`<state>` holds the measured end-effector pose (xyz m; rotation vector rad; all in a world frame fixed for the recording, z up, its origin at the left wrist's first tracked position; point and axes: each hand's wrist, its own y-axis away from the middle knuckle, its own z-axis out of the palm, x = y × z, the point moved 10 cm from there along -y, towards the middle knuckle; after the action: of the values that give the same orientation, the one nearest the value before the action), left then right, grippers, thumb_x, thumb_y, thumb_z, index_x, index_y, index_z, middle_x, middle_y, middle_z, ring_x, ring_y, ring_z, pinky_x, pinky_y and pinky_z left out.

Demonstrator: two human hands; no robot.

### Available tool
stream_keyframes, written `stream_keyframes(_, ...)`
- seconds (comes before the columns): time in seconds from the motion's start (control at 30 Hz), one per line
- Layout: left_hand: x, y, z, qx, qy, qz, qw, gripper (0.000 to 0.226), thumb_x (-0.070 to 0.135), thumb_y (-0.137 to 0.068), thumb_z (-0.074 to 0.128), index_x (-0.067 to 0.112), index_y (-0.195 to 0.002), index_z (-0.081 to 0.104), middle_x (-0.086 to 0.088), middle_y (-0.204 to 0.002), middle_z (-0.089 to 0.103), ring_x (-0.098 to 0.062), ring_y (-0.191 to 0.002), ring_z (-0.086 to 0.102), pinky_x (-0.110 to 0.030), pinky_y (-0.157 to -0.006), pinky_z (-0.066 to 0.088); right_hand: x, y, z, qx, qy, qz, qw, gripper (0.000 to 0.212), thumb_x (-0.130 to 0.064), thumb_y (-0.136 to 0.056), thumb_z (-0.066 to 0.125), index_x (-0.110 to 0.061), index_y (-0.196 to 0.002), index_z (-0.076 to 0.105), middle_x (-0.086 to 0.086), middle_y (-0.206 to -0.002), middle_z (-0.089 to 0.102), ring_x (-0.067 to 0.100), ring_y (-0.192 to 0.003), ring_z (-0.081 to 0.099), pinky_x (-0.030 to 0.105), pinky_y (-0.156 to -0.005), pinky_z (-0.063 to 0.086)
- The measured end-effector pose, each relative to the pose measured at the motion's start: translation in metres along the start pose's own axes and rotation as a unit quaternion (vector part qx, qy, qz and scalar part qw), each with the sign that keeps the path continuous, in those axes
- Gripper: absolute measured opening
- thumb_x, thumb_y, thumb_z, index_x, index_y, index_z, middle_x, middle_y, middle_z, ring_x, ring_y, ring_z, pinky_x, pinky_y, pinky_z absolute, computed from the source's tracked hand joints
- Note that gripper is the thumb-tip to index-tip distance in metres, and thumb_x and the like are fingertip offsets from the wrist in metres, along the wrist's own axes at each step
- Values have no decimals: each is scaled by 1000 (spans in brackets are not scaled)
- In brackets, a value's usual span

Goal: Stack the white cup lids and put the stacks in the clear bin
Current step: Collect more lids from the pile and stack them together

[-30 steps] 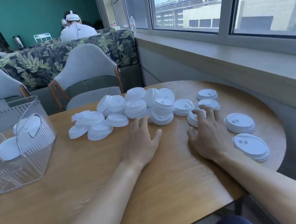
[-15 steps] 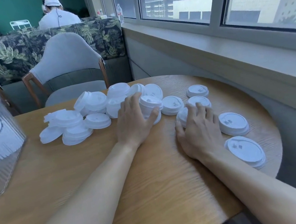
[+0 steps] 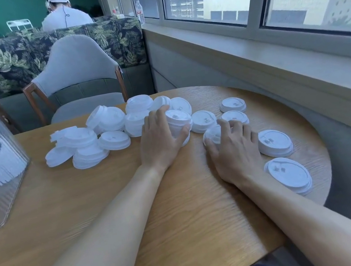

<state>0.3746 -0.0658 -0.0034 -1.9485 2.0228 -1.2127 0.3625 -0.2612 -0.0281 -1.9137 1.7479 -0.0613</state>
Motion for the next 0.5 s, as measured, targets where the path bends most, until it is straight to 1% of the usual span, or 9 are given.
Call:
stream_keyframes(0.1, -2, 8, -11, 22, 45, 2, 999, 67, 57, -93, 63, 18, -144, 44, -3, -137, 50, -22, -127, 46, -42, -101, 48, -4, 2, -4, 10, -17, -14, 1000, 58, -55, -98, 48, -19, -143, 43, 11, -132, 51, 32, -124, 42, 44, -108, 29)
stream_keyframes(0.17, -4, 16, -21, 37, 71, 2, 997, 66, 58, -94, 61, 17, -143, 45, -3, -138, 49, -21, -130, 44, -37, -102, 45, -6, 5, -6, 20, -28, -22, 999, 59, -56, -96, 51, -18, -142, 45, 11, -131, 52, 31, -122, 43, 45, -107, 30)
stream_keyframes(0.23, -6, 26, -33, 53, 92, 0, 994, 66, 58, -94, 59, 15, -143, 45, -4, -139, 48, -21, -132, 43, -27, -104, 39, -8, 8, -10, 28, -37, -28, 999, 59, -57, -95, 53, -19, -139, 47, 10, -130, 53, 31, -121, 43, 44, -105, 31)
stream_keyframes(0.3, -11, 38, -48, 65, 114, -6, 991, 63, 54, -96, 61, 15, -143, 45, -4, -140, 48, -19, -131, 41, -12, -104, 30, -13, 13, -14, 30, -49, -39, 998, 61, -58, -92, 55, -20, -139, 47, 10, -131, 53, 30, -120, 43, 43, -103, 32)
stream_keyframes(0.33, -15, 45, -55, 70, 123, -11, 990, 62, 51, -96, 63, 16, -143, 46, -3, -139, 48, -18, -131, 41, -7, -102, 27, -16, 16, -14, 26, -56, -49, 997, 62, -58, -91, 56, -21, -140, 47, 9, -132, 52, 30, -121, 43, 43, -102, 33)
stream_keyframes(0.37, -19, 51, -63, 74, 130, -15, 989, 60, 50, -96, 65, 16, -142, 46, -2, -139, 48, -17, -130, 41, -6, -100, 27, -20, 20, -15, 20, -65, -63, 996, 64, -58, -91, 57, -21, -141, 45, 8, -134, 51, 29, -122, 43, 43, -102, 34)
stream_keyframes(0.43, -30, 64, -80, 77, 136, -22, 987, 59, 48, -94, 66, 18, -141, 47, 1, -136, 49, -15, -128, 43, -10, -99, 30, -32, 28, -15, 4, -92, -96, 991, 67, -58, -88, 60, -24, -143, 43, 4, -137, 50, 27, -124, 43, 41, -102, 35)
stream_keyframes(0.5, -43, 77, -95, 71, 144, -30, 987, 57, 47, -94, 68, 19, -139, 47, 5, -134, 49, -12, -126, 45, -7, -97, 32, -43, 38, -12, -22, -135, -110, 984, 70, -60, -85, 62, -27, -143, 40, 1, -136, 50, 24, -124, 43, 39, -103, 36)
